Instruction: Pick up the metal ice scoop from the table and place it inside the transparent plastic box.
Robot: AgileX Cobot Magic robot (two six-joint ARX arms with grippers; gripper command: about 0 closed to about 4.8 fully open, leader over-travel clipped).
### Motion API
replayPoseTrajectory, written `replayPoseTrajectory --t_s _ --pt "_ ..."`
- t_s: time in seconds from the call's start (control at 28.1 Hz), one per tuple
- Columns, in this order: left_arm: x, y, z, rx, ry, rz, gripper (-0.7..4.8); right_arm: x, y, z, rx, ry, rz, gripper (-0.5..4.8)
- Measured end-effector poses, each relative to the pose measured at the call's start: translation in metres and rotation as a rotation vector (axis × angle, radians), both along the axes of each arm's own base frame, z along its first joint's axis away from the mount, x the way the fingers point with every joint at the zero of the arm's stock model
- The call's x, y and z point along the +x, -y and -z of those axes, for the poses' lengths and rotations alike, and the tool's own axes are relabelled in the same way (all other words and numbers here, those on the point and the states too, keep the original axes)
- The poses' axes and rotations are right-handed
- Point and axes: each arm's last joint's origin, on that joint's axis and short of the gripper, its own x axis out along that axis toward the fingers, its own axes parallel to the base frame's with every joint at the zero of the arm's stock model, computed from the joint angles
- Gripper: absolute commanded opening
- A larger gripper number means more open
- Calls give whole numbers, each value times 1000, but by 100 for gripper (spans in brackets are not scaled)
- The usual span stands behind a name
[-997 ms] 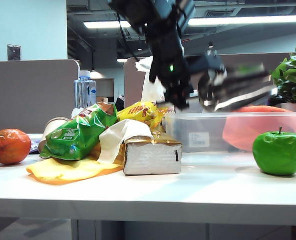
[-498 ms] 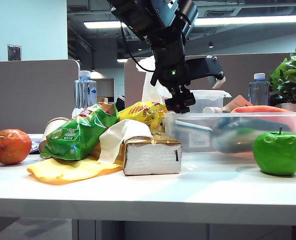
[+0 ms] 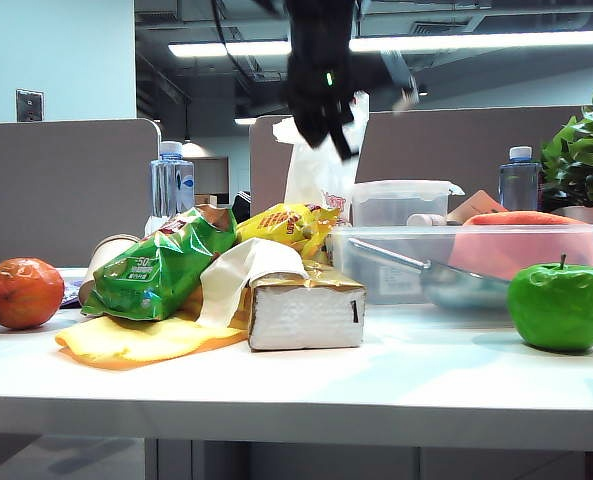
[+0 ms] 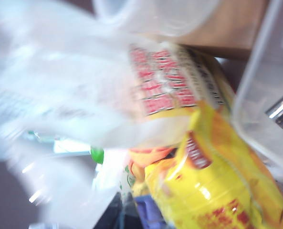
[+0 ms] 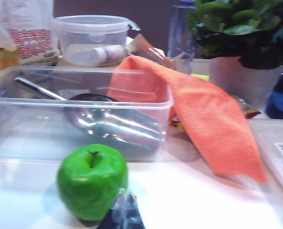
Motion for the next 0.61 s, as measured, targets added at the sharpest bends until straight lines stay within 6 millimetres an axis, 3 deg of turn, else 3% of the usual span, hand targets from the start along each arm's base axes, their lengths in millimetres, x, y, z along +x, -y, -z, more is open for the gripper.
replayPoseTrajectory --t_s 0.14,0.32,0.61 --pt "-25 -20 -38 -266 -94 -10 -6 -1 -6 0 -1 -3 -67 -1" --pt "-66 -48 -87 -577 -252 113 -6 -3 -14 0 -1 -3 -148 -1" --pt "-166 -95 -164 -826 -163 298 -6 -2 -10 -1 3 13 -107 -1"
